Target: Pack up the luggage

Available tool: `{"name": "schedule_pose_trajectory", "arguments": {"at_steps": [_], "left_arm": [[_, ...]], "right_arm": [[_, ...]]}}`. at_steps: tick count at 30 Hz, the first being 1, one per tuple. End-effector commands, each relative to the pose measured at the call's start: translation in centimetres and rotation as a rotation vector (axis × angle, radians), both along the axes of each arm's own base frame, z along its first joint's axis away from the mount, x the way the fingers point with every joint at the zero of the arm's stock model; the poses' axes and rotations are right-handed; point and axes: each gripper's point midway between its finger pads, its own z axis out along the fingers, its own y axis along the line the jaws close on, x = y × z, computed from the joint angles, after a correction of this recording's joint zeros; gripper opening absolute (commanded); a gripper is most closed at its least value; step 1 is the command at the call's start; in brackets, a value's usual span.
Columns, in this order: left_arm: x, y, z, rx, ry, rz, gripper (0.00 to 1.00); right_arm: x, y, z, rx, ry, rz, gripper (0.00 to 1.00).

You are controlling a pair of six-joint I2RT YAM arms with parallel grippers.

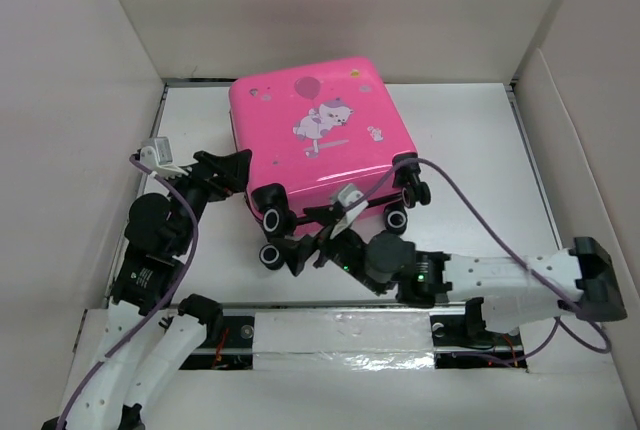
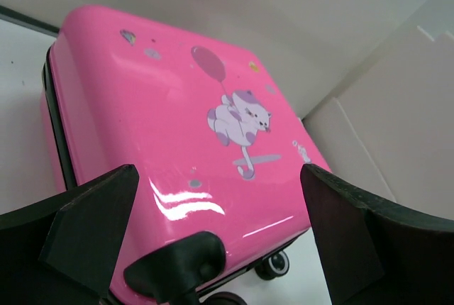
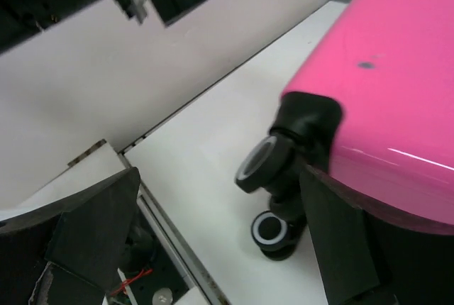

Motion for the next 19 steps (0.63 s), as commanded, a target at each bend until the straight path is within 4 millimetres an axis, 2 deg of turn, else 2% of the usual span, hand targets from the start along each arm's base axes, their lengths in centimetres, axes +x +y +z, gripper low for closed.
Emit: {"name": "schedule_pose_trajectory", "arguments": {"at_steps": [1,3,4,5,7,8,9,10,11,12,15,19], "left_arm": [[-0.8,-0.7,-0.8,0.054,0.008,-0.06,0.99],[-1.0,-0.8,-1.0,0.054,0.005,-0.071,0.99],[-1.1,-0.7,-0.6,0.048,-0.011,-0.069,0.99],[-1.2,-0.7,-0.4,0.046,-0.017,-0.069,0.99],[-1.9,-1.1,0.3,0.038,-0.033,-0.092,0.99],[-2.1,-0.9,0.8,0.032,-0.043,-0.088,0.98],[-2.3,-0.6,1.4,0.023,-0.061,-0.076,0.98],[-2.9,-0.5,2.3,0.009,-0.095,-0.08,0.98],[-3.2,-0.6,2.7,0.004,-0.11,-0.085,0.97],[-3.8,-0.2,4.0,-0.007,-0.152,-0.076,0.97],[-4.6,-0.2,5.4,-0.015,-0.194,-0.093,0.97],[-4.2,-1.0,5.5,-0.03,-0.2,-0.122,0.98]], "right_arm": [[1.0,-5.2,2.8,0.026,-0.023,-0.09,1.0],[1.5,-8.1,2.8,0.006,-0.033,-0.146,1.0],[1.7,-10.9,4.8,0.062,-0.031,-0.179,1.0],[2.1,-12.7,4.0,0.035,-0.025,-0.223,1.0],[3.0,-16.7,4.4,0.055,-0.008,-0.334,1.0],[3.0,-19.6,5.3,0.091,-0.001,-0.364,1.0],[3.4,-21.5,4.9,0.096,0.007,-0.422,1.0],[3.5,-22.9,4.9,0.112,0.013,-0.445,1.0],[3.5,-25.1,5.3,0.145,0.019,-0.463,1.0],[3.5,-26.1,4.8,0.142,0.03,-0.477,1.0],[3.3,-28.5,4.4,0.18,0.056,-0.488,1.0],[3.1,-28.8,4.1,0.193,0.06,-0.478,1.0]]}}
